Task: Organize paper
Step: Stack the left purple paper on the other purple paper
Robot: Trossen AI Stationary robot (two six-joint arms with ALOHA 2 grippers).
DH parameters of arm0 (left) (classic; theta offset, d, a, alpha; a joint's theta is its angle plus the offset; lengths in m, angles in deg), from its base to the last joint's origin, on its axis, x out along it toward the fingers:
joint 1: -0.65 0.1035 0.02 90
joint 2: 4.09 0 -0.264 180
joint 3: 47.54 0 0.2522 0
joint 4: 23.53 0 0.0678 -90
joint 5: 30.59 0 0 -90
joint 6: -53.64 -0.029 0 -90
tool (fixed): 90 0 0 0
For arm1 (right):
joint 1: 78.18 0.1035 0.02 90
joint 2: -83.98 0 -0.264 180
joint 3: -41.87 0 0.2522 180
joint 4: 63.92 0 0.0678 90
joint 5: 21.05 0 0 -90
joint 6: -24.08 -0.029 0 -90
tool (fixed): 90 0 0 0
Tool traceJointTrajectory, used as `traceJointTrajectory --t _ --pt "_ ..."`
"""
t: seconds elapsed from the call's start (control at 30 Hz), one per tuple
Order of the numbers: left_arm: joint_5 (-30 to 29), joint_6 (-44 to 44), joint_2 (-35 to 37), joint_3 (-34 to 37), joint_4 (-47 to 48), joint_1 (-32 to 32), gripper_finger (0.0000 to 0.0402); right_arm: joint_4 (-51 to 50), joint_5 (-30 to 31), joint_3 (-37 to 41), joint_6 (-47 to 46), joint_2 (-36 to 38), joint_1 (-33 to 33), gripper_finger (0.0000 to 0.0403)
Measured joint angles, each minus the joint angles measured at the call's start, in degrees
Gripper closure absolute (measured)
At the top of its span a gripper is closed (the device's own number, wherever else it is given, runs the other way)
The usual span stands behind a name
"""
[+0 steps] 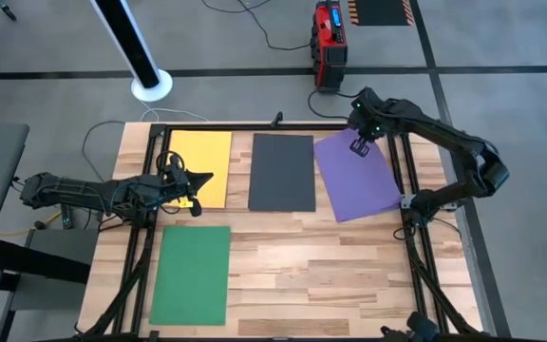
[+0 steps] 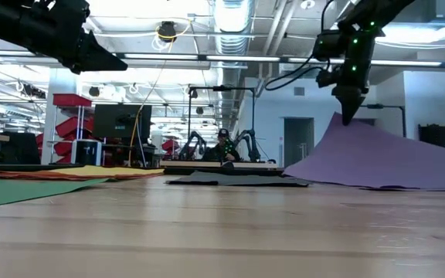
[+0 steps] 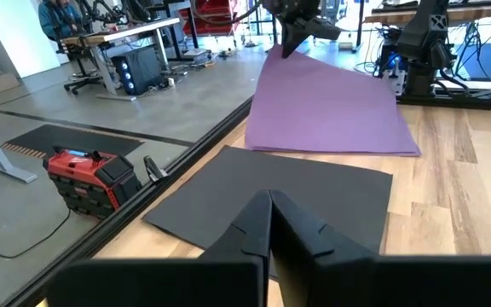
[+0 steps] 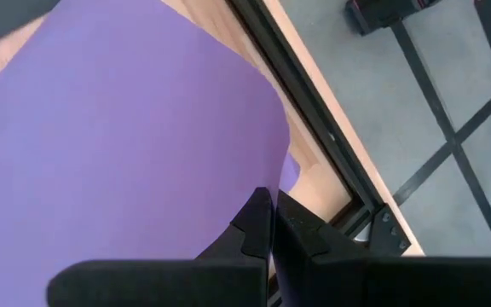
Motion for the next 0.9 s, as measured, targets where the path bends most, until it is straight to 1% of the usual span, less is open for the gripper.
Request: traceJointTrajectory --t 0.23,0.5,0.6,0.9 --pt "0.0 1.0 0.0 0.0 0.8 0.0 0.0401 0.7 1.3 0.1 -0.6 -2.2 0.0 0.0403" --pt "0.0 1.1 0.0 0.0 0.8 0.0 0.0401 1.1 1.3 4.7 -1.9 -2.0 -1.2 0.0403" --pt "0.0 1.1 0.0 0.0 0.8 0.0 0.0401 2.9 1.3 6.2 -2.1 -2.0 -1.1 0.0403" --pt "0.0 1.5 0.0 0.0 0.8 0.0 0.0401 6.1 1.3 7.3 -2.1 -1.9 -1.1 0.0403"
